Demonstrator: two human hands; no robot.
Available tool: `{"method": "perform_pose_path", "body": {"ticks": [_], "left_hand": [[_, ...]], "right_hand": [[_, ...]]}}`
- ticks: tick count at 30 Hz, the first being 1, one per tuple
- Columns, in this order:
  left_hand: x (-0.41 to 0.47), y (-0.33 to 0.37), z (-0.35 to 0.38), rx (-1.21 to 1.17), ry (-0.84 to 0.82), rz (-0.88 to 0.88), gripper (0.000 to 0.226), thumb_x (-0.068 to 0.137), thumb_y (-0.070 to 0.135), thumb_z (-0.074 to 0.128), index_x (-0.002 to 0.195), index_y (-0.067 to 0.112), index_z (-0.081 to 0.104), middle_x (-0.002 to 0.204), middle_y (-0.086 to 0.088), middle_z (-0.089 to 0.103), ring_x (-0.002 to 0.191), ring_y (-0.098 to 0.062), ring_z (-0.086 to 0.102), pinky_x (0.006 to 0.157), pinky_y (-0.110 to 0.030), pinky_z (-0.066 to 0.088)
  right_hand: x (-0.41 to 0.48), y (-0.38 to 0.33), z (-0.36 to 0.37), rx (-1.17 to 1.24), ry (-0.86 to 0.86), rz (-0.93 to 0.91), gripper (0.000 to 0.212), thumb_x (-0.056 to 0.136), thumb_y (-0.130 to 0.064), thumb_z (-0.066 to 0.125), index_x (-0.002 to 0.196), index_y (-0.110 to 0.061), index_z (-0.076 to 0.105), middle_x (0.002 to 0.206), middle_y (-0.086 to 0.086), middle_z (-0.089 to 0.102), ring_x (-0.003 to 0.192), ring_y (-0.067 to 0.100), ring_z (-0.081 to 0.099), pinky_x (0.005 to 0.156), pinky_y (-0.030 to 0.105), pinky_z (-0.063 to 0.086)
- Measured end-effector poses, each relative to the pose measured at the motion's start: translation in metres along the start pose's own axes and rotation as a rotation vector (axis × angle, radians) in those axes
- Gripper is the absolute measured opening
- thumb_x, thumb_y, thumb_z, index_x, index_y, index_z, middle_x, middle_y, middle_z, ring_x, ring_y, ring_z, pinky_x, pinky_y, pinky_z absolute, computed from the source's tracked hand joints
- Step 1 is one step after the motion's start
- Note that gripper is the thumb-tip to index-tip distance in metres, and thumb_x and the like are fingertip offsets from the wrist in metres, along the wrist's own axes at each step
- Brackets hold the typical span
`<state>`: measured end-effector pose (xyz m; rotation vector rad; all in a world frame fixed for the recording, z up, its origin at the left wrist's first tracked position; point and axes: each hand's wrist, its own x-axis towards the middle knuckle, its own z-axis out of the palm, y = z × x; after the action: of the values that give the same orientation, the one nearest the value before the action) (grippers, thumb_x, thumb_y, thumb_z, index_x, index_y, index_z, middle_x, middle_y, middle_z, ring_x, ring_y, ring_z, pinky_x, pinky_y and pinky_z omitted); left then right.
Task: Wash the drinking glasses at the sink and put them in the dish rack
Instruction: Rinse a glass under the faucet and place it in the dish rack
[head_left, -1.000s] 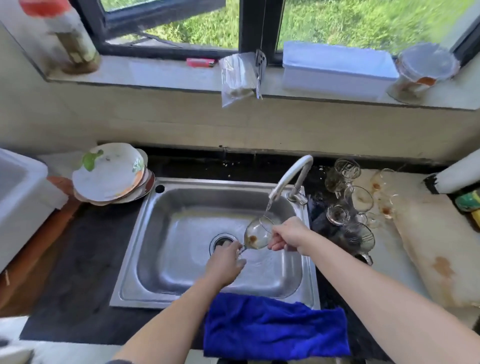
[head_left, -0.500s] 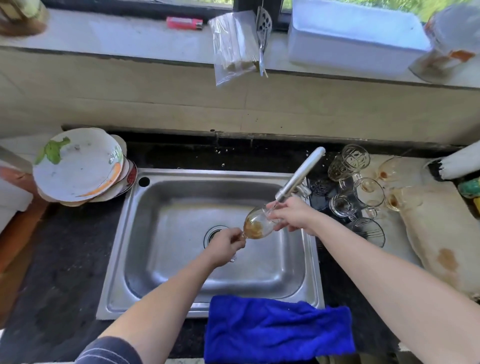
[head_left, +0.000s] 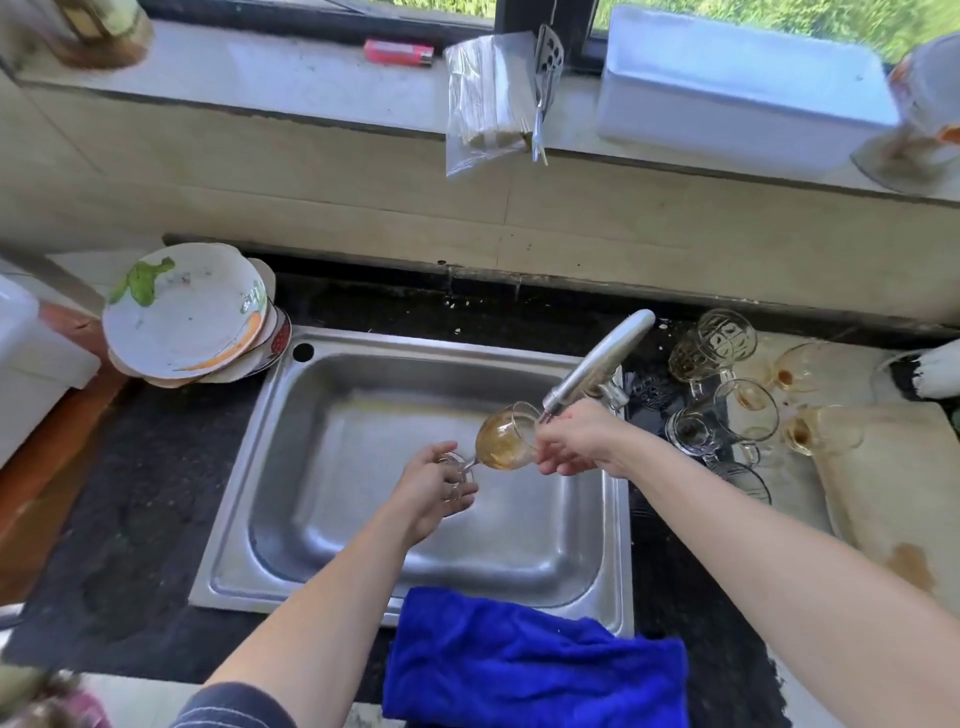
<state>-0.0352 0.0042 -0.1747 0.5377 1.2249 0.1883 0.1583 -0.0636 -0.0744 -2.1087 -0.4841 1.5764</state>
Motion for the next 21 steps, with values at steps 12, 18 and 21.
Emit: {"method": "perform_pose_path", "body": {"ticks": [12,18,21], "left_hand": [[0.004,0.004,0.006,0.189,0.049,-0.082,0.018,0.092,0.017,0.041,0.099,0.019,0.058,0.074,-0.02,0.066,0.045,-0.017,0.037,0.042,-0.017,0.028],[0.004,0.002,0.007,0.118,-0.029,-0.068,0.019,0.094,0.018,0.047,0.107,0.009,0.058,0.073,-0.013,0.061,0.061,-0.024,0.055,0.056,-0.029,0.049],[0.011,0.002,0.009,-0.018,-0.051,-0.022,0.033,0.095,0.002,0.042,0.126,0.012,0.045,0.085,-0.018,0.061,0.069,-0.031,0.06,0.06,-0.035,0.053]], "right_hand": [[-0.012,-0.006,-0.004,-0.031,-0.059,-0.079,0.015,0.08,0.005,0.064,0.094,0.009,0.062,0.077,0.019,0.068,0.061,0.023,0.068,0.048,0.023,0.053],[-0.013,-0.01,0.003,0.062,0.002,-0.094,0.002,0.091,0.0,0.058,0.089,0.001,0.058,0.069,0.019,0.068,0.052,0.019,0.066,0.045,0.021,0.054],[-0.012,-0.007,0.004,0.058,-0.007,-0.07,0.018,0.096,-0.012,0.056,0.089,0.005,0.06,0.074,0.021,0.071,0.055,0.02,0.067,0.044,0.021,0.053]]}}
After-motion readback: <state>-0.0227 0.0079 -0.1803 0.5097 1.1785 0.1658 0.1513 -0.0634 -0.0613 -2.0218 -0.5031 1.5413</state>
